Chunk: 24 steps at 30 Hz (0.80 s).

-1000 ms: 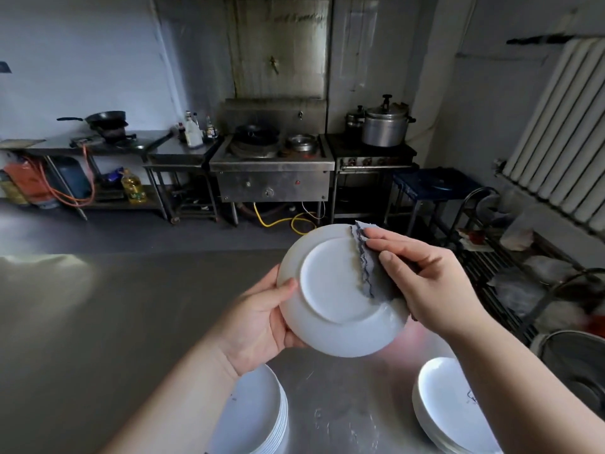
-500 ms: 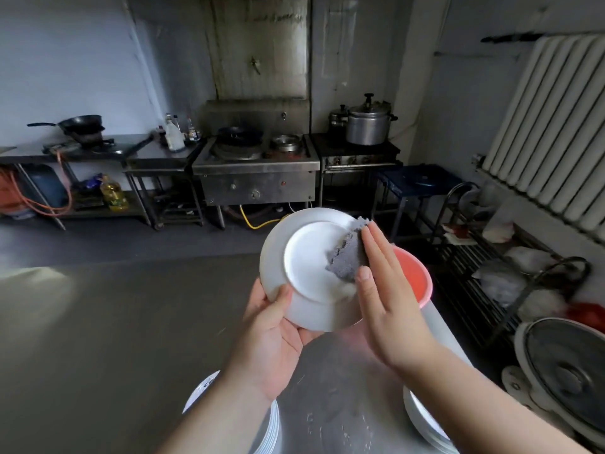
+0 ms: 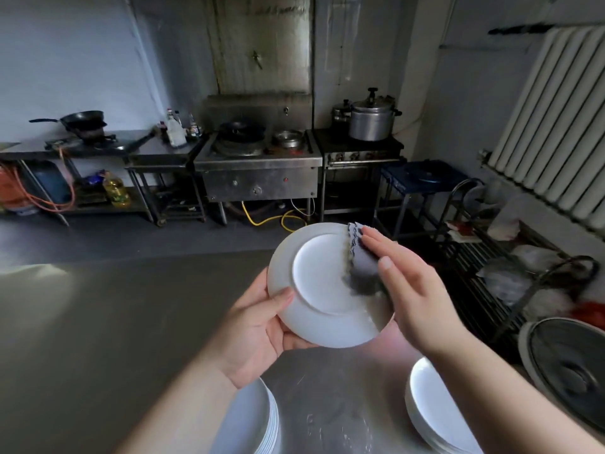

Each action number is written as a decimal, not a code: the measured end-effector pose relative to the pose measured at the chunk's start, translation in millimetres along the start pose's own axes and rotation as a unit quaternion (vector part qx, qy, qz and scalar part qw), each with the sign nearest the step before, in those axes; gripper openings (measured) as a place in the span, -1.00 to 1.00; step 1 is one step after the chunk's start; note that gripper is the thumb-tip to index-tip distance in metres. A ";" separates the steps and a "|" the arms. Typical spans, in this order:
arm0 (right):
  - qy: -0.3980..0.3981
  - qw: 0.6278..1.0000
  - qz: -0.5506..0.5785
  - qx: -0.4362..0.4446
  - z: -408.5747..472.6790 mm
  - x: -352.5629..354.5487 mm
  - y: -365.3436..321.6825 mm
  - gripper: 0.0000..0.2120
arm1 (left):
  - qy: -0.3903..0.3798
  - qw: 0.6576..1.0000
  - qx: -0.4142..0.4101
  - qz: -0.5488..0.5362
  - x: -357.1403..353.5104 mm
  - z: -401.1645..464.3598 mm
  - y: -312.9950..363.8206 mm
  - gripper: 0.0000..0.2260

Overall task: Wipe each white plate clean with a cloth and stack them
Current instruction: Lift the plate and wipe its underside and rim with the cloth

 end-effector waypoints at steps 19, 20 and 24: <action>0.138 0.988 -0.066 0.005 -77.9 -55.1 6.7 -0.42 | 0.030 0.990 -0.121 -0.069 -28.9 11.3 -29.7 -0.52; 0.170 0.984 -0.043 -0.003 -71.2 -45.5 5.8 -0.46 | 0.024 0.990 -0.125 -0.065 -29.1 11.4 -28.8 -0.49; 0.177 0.978 0.053 -0.099 -18.1 2.6 7.6 -0.68 | -0.012 0.993 -0.036 -0.113 -28.1 14.7 -9.5 -0.55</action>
Point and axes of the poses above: each hand's wrist, its own z-axis towards the middle knuckle, its own x-axis out of the back of the hand, y = z × x, the point moved 5 cm from there along z, towards the middle knuckle, and after that the axes turned 5 degrees about y, right-handed, at the moved point
